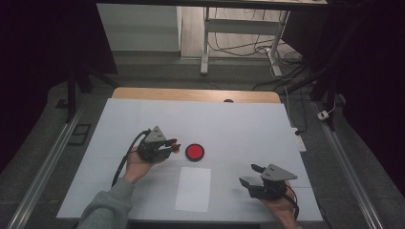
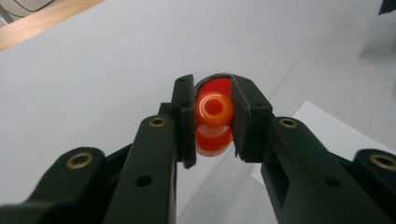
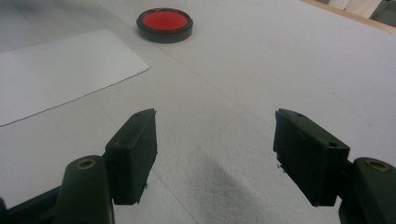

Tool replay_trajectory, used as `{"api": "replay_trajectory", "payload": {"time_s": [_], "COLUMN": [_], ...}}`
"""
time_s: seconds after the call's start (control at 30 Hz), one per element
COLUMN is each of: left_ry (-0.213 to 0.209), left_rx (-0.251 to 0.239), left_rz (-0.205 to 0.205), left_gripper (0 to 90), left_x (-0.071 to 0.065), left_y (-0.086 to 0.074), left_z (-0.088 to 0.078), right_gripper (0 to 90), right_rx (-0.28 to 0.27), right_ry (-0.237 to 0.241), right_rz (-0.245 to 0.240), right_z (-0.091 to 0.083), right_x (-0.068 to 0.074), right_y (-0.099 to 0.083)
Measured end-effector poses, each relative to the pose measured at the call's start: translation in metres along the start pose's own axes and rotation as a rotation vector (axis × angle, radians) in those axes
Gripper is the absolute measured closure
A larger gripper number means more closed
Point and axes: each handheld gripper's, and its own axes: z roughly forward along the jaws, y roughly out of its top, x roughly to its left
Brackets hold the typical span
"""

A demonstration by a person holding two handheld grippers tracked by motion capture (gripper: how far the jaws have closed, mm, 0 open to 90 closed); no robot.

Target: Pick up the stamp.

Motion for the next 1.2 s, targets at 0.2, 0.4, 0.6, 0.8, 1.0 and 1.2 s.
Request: {"api": "replay_trajectory", "payload": {"time_s": [0.2, 0.4, 0.6, 0.8, 1.0, 1.2], "left_ry": [-0.007, -0.012, -0.037, -0.078, -0.115, -0.151], "left_rx": [-0.002, -0.012, -0.041, -0.058, -0.073, -0.09], "left_rz": [-0.011, -0.018, -0.031, -0.016, -0.012, -0.024], "left_gripper": [72.2, 72.2, 72.2, 72.1, 72.1, 72.1], "left_x": [0.002, 0.003, 0.004, -0.003, -0.012, -0.017], "left_y": [-0.003, -0.009, -0.008, -0.006, -0.006, -0.004], "left_z": [-0.003, -0.014, -0.021, -0.029, -0.037, -0.04], "right_gripper": [29.8, 29.8, 29.8, 30.2, 30.3, 30.7], "right_rx": [-0.008, 0.002, -0.004, 0.006, -0.021, -0.018], "right_ry": [0.009, 0.009, 0.007, -0.001, 0.014, 0.012], "right_rz": [0.007, 0.004, 0.013, 0.011, 0.03, 0.023], "right_z": [0.0, 0.0, 0.0, -0.001, 0.001, 0.0], "right_x": [0.0, -0.001, -0.002, -0.002, -0.004, -0.004], "right_y": [-0.001, -0.001, -0.002, -0.002, 0.0, 0.001]}}
